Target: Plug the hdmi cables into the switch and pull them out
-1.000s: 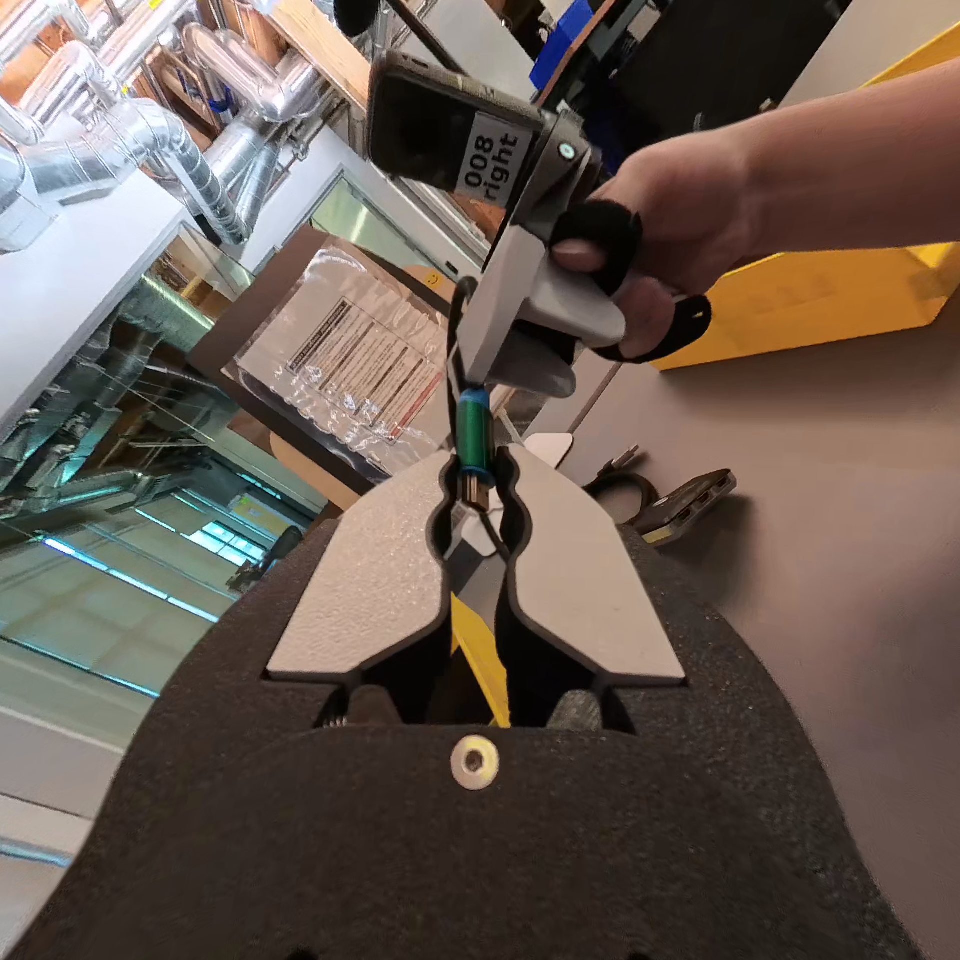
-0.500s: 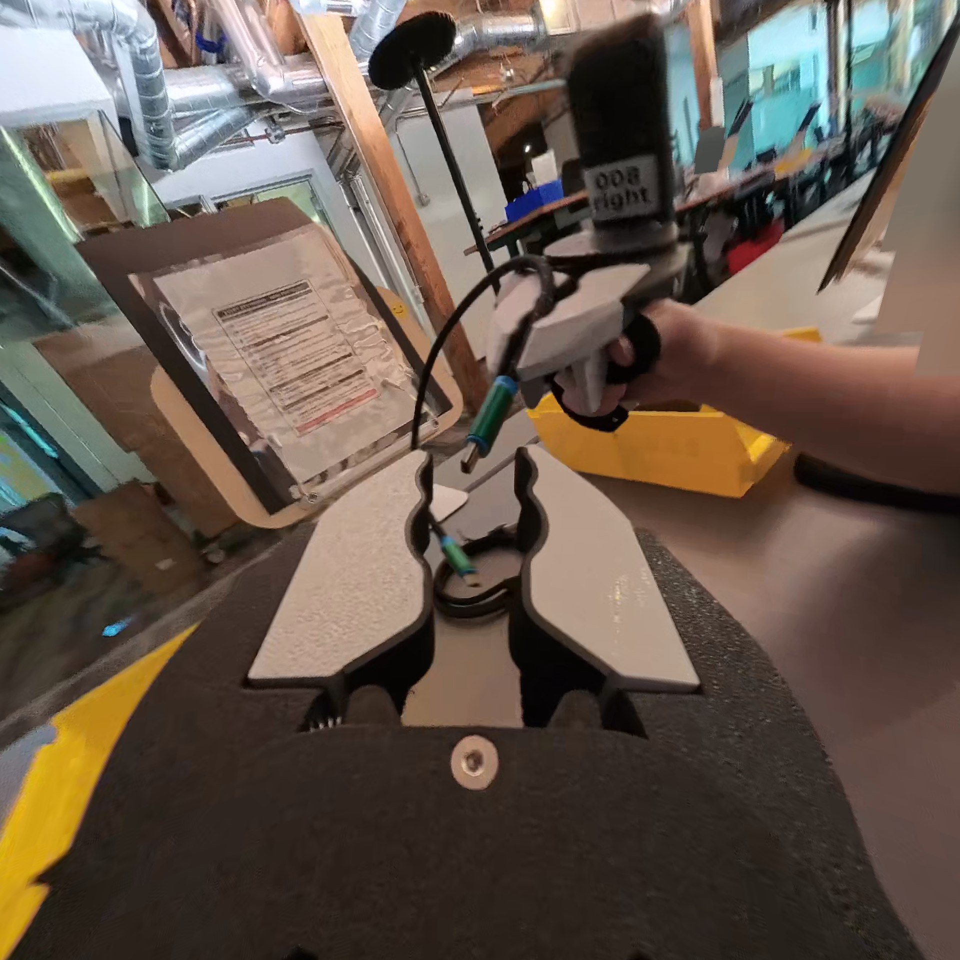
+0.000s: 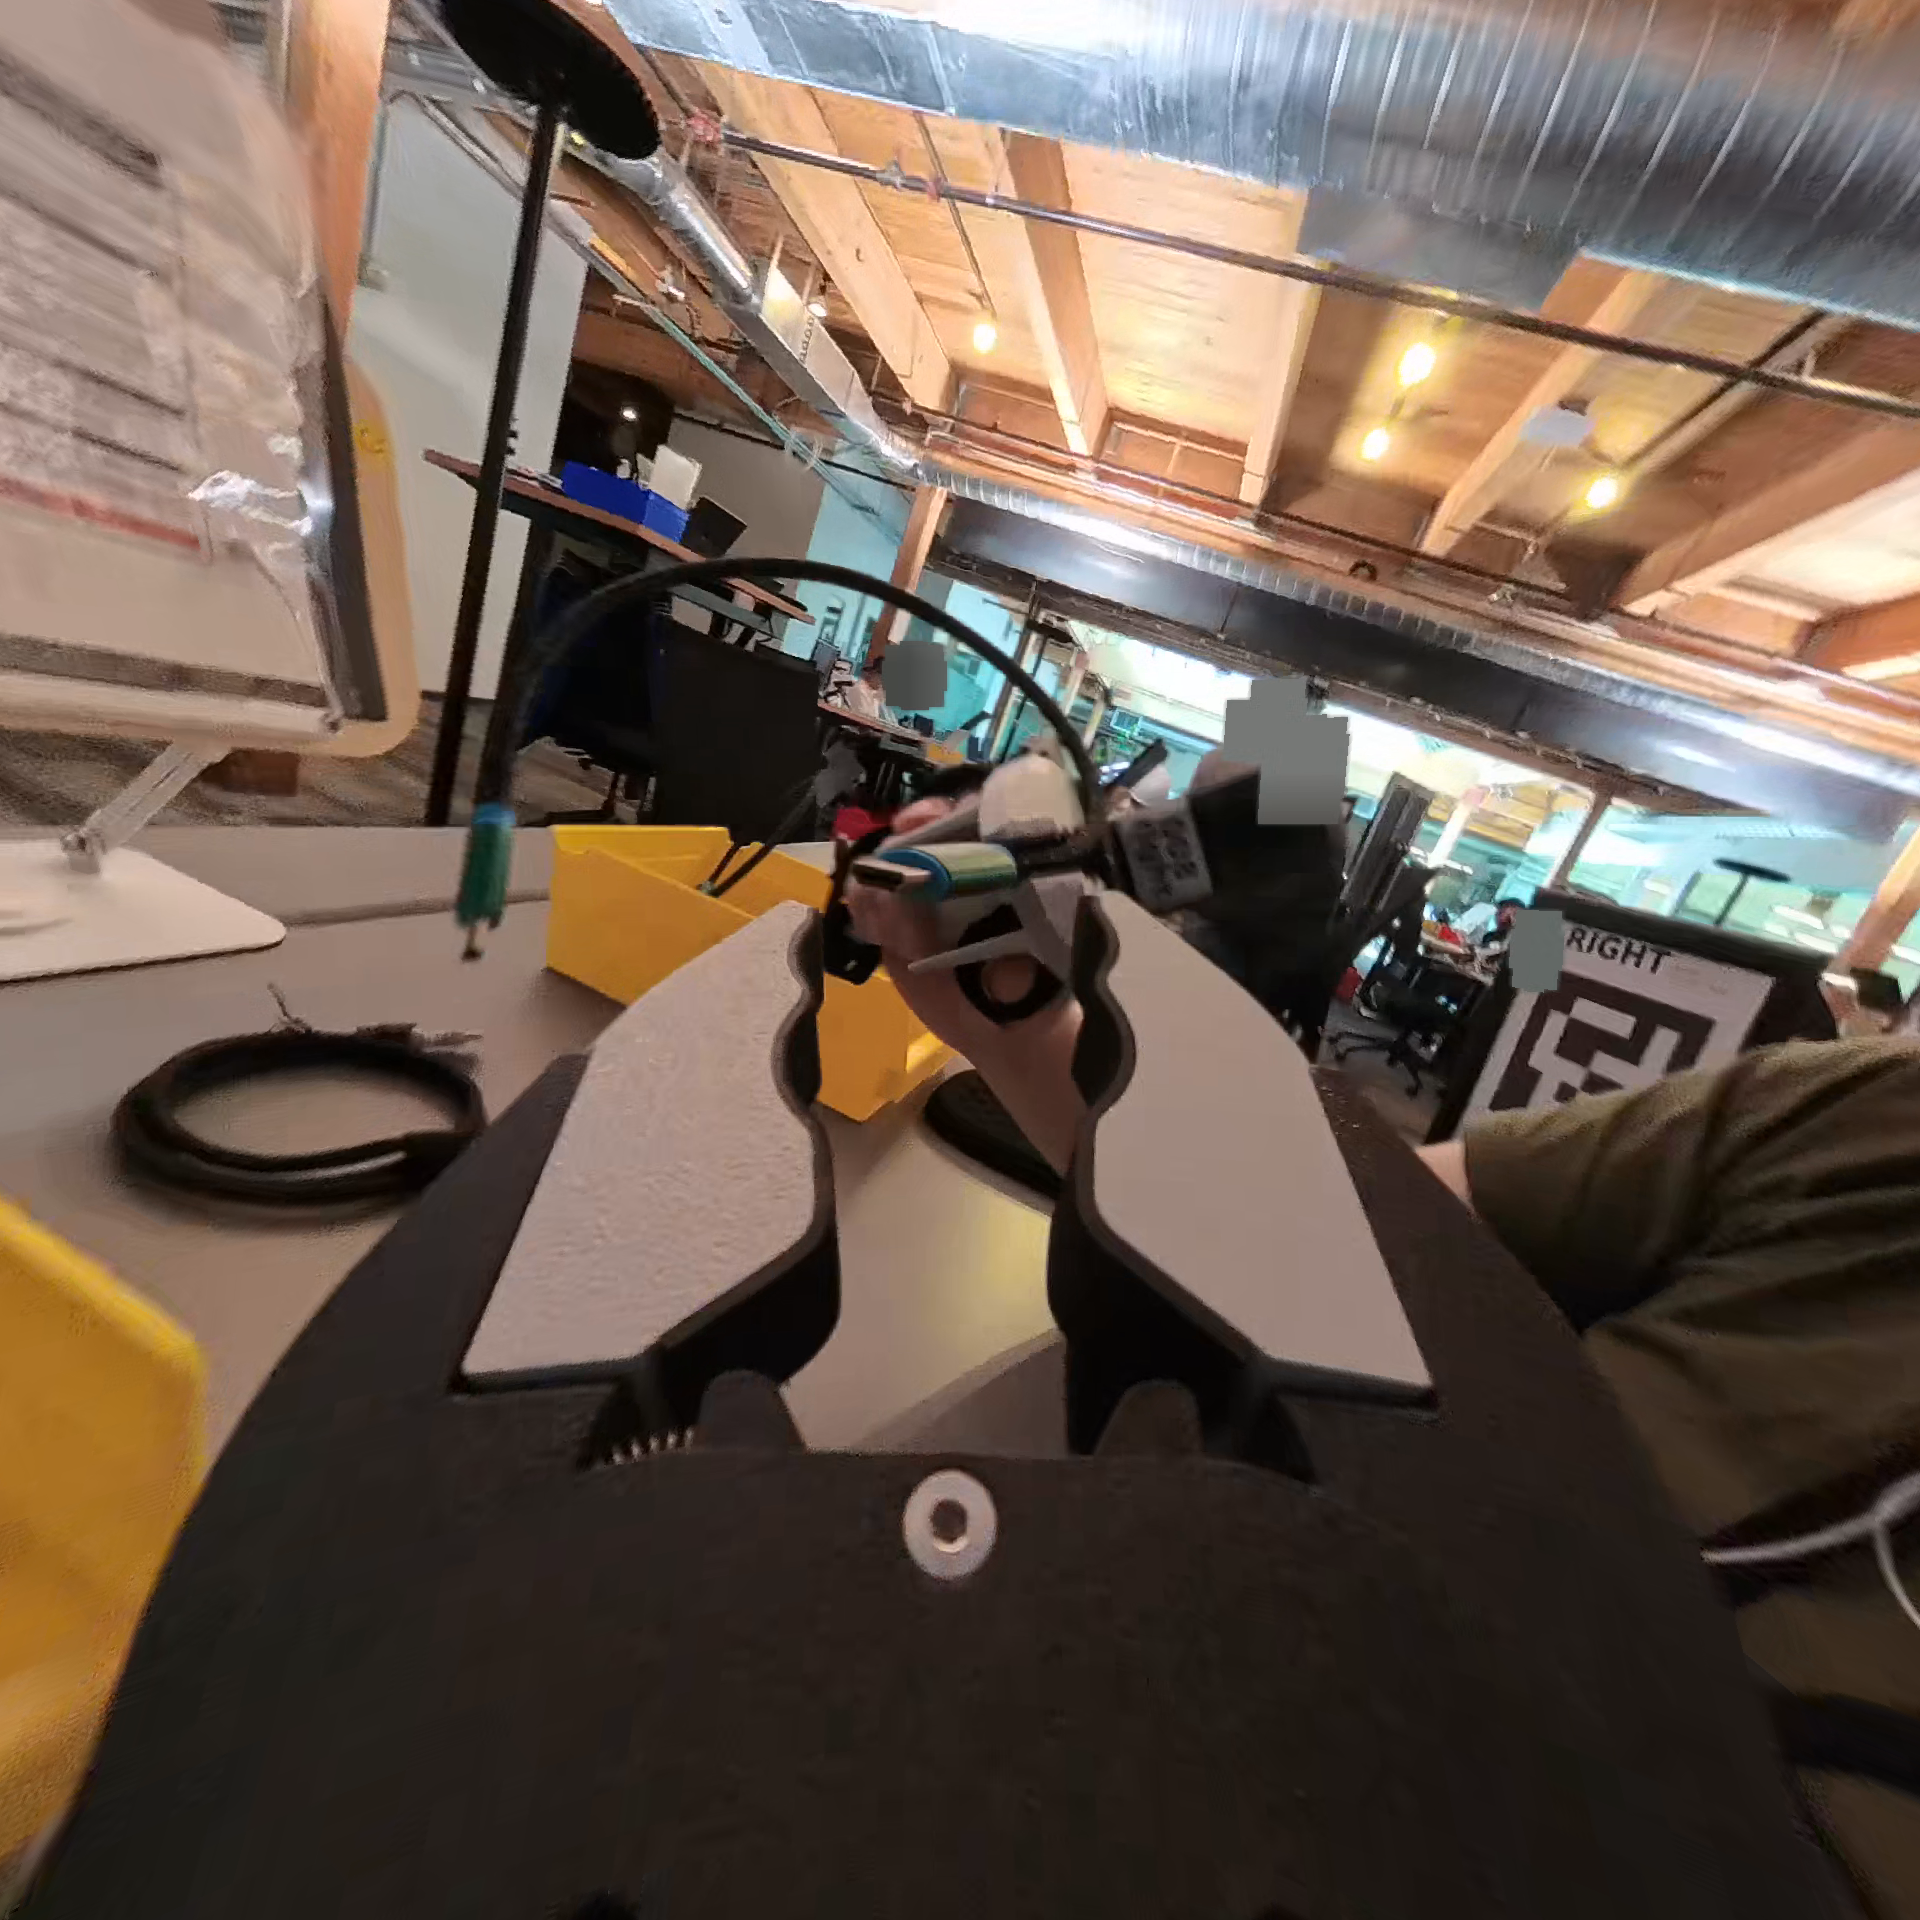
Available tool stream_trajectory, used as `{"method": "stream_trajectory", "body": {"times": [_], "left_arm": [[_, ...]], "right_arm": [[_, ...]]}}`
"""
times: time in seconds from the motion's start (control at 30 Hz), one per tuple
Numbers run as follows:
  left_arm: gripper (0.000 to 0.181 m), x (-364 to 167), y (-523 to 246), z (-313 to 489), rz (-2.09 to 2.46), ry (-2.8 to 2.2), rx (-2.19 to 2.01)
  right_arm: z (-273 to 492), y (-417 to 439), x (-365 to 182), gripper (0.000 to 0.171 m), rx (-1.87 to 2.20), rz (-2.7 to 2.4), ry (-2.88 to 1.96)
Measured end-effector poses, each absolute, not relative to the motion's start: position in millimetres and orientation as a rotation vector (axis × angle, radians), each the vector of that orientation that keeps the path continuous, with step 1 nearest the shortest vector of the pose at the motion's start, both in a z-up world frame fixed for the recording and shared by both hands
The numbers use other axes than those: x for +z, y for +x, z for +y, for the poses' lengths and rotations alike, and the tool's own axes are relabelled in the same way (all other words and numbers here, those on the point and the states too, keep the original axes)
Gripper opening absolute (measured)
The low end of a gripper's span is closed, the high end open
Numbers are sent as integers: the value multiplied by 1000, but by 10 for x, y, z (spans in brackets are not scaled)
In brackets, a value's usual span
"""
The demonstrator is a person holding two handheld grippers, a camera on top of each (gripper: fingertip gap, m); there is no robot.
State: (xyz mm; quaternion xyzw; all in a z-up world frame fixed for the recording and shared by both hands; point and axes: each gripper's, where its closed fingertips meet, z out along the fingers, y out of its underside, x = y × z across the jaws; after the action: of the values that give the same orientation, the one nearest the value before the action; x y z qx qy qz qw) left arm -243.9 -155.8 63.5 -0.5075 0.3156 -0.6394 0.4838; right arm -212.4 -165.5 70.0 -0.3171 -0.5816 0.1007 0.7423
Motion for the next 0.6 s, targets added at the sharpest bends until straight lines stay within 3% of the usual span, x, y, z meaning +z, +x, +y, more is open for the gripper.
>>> {"method": "stream_trajectory", "body": {"times": [0.33,0.6], "left_arm": [[48,-6,-2111,-1428,678,-1541,-1655],[27,-222,-1794,-1620,786,-1621,-2039]], "right_arm": [[-1733,-1961,-107,6,-439,-1206,-643],[-1779,-1907,-237,7,-490,-1198,-638]]}}
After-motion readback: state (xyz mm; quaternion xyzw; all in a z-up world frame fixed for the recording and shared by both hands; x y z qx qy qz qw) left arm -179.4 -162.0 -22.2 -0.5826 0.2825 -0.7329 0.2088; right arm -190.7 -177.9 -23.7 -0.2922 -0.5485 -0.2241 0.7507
